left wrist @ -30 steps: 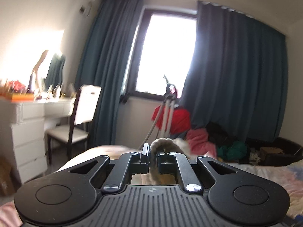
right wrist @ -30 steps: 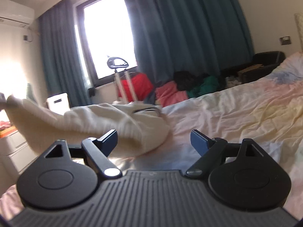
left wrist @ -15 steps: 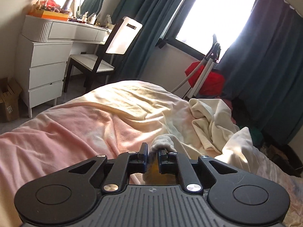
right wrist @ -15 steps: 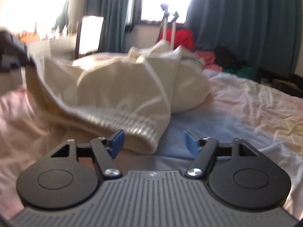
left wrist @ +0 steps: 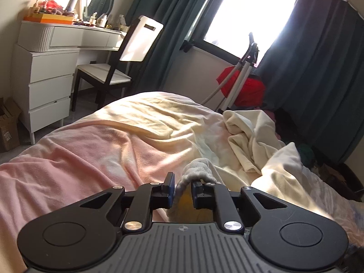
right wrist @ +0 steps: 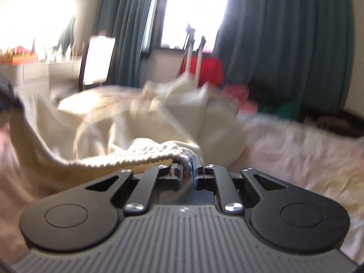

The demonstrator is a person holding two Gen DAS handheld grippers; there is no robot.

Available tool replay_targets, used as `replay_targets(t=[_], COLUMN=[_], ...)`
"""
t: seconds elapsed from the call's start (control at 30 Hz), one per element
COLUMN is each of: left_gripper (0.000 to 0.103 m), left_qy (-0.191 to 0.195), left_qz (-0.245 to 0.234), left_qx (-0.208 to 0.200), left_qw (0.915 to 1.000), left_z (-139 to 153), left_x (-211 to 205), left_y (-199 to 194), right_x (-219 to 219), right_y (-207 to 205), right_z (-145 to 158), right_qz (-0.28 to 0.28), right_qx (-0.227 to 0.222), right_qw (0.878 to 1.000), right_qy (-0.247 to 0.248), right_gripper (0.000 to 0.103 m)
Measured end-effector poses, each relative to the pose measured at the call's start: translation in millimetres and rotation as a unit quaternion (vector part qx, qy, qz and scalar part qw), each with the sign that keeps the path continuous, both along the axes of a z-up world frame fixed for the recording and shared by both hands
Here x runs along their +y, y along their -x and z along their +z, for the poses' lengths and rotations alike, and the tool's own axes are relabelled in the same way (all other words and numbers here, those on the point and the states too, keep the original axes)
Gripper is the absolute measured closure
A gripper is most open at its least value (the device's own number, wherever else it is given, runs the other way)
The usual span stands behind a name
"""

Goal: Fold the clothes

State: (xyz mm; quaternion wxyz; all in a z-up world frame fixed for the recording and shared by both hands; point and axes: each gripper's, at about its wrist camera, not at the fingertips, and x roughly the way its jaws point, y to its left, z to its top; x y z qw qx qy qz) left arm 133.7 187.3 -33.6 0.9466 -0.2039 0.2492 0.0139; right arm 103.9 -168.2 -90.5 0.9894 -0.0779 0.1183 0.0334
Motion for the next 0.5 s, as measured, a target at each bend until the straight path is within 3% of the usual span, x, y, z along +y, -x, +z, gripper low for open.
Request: replay_targets(t=[0.13,0.2,0.27,0.33,0.43,0.5], left_gripper=[0.086,0.082,0.08,0.079,0.076,0.069], left_qy=[-0.001,-0.015,-0.038,-0.065,-0.099,-0.087], left_qz=[-0.065,-0.102,-0.132,-0.154,-0.174,-0.184], left_qx=[0.004,0.012,0.034,0.064,0.111,0.135], left_qw=[0.9979,0.9946,0.9899,0.9838,0.9735,0.9698], left_z=[6.0,9.0,8.3,2.1,-11.7,-17.3], left_x=[-14.1,-26.2,-41.1,-54.5,-67.9,-66.4], left_y=[10.2,18.5,27.8,35.1,43.9,50.6], right_x=[-12.8,-21.4,-32.6,-52.0,-80.7,-93.8], right_y=[47.5,66.2,77.4,81.1,79.0,76.9], right_z=[39.3,48.8,45.4,33.0,6.7,-7.0], right_qz=[-0.04,-0.058,-0.077,-0.087,-0.087,-0.089], right_qx=[-0.068,-0.059,-0.01,0.067,0.185,0.235], right_qw=[0.997,0.996,0.996,0.994,0.973,0.955], right_qy=[0.024,0.035,0.038,-0.008,-0.106,-0.155], right_gripper=[0.092,0.092,0.092,0.091,0.091,0.091])
